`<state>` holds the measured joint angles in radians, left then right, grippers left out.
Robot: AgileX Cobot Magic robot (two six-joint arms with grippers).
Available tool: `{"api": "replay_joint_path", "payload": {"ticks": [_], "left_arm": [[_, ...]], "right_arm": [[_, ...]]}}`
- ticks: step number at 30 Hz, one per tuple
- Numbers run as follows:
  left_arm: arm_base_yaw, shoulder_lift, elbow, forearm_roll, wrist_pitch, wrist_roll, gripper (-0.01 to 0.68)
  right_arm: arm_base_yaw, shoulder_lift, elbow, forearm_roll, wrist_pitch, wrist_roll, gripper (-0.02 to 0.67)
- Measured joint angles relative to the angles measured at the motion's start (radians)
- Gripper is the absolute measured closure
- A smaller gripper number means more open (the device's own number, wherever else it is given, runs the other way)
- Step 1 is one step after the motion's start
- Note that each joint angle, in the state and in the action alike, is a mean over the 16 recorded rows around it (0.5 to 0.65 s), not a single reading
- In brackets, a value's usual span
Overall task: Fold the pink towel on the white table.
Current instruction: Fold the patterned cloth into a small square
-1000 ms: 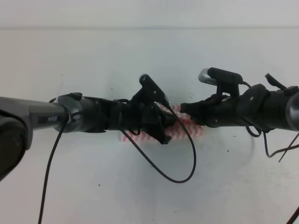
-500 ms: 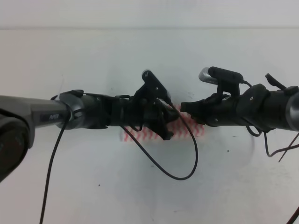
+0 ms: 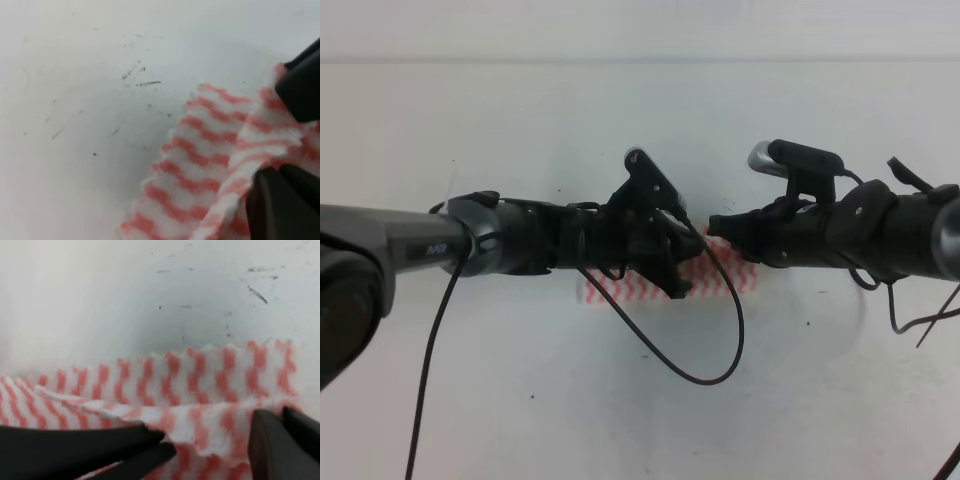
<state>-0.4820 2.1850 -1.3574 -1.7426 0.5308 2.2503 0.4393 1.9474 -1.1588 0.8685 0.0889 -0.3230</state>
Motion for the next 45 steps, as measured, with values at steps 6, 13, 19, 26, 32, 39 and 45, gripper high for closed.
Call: {"api": "replay_joint_path", "payload": {"ticks": [6, 13, 19, 26, 32, 39, 45], "left_arm": [[0.000, 0.008, 0.000, 0.000, 0.001, 0.000, 0.668], [0.000, 0.018, -0.001, 0.001, 0.002, 0.004, 0.668], [0.000, 0.021, -0.002, 0.001, 0.003, 0.009, 0.668], [0.000, 0.021, -0.004, 0.001, 0.004, 0.012, 0.668], [0.000, 0.022, -0.004, 0.000, 0.005, 0.013, 0.668], [0.000, 0.022, -0.004, -0.001, 0.005, 0.014, 0.668], [0.000, 0.022, -0.004, 0.000, 0.005, 0.015, 0.668]], "right_arm": [[0.000, 0.001, 0.000, 0.000, -0.013, 0.000, 0.666], [0.000, 0.000, 0.000, -0.001, -0.027, 0.000, 0.666], [0.000, 0.001, 0.000, -0.001, -0.036, 0.001, 0.666], [0.001, 0.001, 0.000, 0.001, -0.043, 0.003, 0.665], [0.000, 0.000, 0.000, 0.005, -0.037, 0.006, 0.666], [0.000, -0.001, 0.000, 0.014, -0.025, 0.005, 0.666], [0.000, -0.004, 0.000, 0.025, -0.021, 0.004, 0.666]]}}
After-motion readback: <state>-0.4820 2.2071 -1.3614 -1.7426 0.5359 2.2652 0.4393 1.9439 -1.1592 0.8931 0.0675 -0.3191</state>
